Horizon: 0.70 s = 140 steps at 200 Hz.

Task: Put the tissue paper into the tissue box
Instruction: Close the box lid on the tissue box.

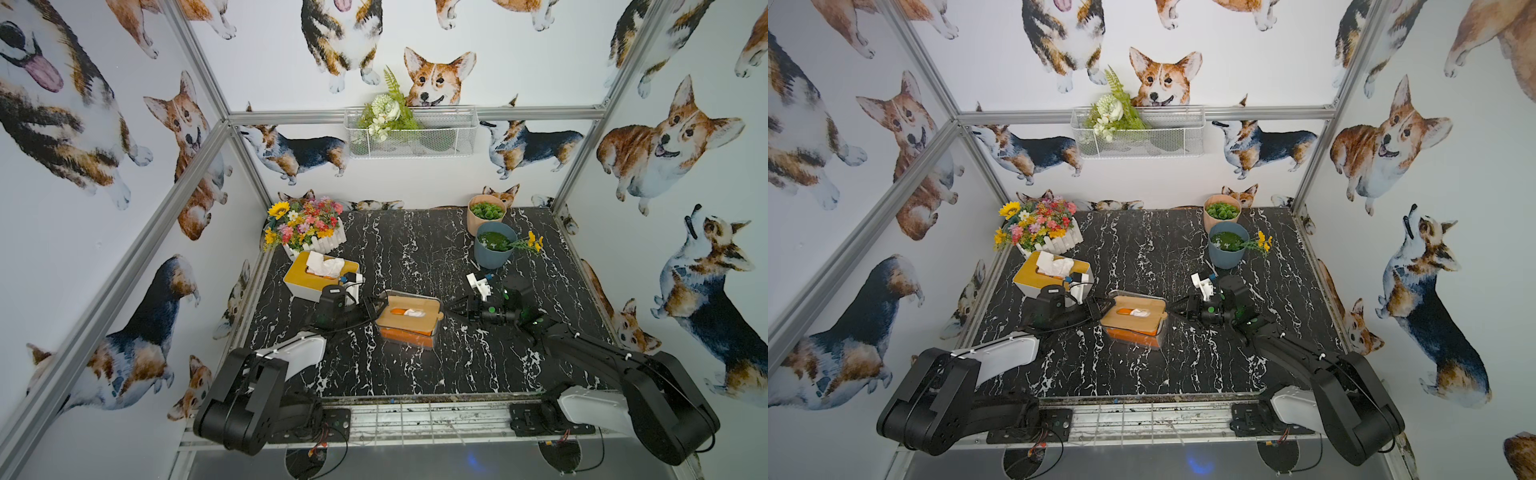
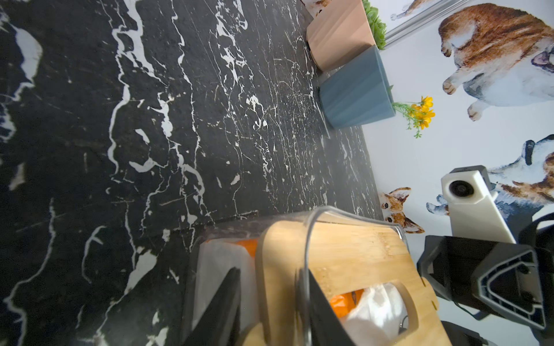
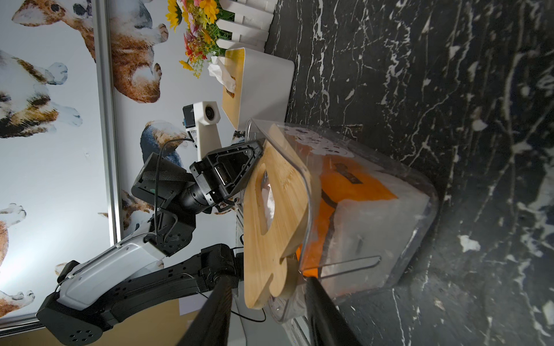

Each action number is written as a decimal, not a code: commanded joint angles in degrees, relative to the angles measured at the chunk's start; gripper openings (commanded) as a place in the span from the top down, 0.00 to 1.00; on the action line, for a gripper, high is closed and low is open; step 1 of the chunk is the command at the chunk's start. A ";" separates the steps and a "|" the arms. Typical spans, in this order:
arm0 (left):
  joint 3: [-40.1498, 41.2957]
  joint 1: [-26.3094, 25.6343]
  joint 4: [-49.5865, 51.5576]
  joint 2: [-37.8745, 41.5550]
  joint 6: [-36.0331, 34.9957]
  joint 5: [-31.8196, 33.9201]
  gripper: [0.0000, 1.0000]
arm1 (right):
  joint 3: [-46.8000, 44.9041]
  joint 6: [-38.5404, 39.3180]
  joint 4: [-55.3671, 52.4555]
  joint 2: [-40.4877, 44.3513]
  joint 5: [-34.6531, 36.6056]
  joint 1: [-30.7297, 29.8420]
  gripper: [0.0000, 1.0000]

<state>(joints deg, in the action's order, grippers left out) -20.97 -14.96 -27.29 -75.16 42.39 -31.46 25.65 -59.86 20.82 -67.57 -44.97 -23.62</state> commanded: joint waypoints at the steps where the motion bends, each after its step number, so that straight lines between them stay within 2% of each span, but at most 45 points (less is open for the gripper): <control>1: -0.35 0.09 5.39 0.66 -0.91 0.73 0.65 | -0.92 0.55 -1.39 1.19 0.39 0.05 0.56; 46: -0.30 0.02 5.73 0.89 -1.17 1.15 0.65 | -2.13 0.76 -2.66 2.85 1.51 -0.06 0.56; 140: -0.52 0.03 6.02 1.06 -1.43 1.27 0.65 | -1.23 -3.14 5.89 -3.67 2.96 -4.90 0.56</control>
<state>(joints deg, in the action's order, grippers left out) -21.28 -14.96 -25.02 -73.97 41.47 -30.85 23.73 -61.23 21.87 -70.17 -42.94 -27.46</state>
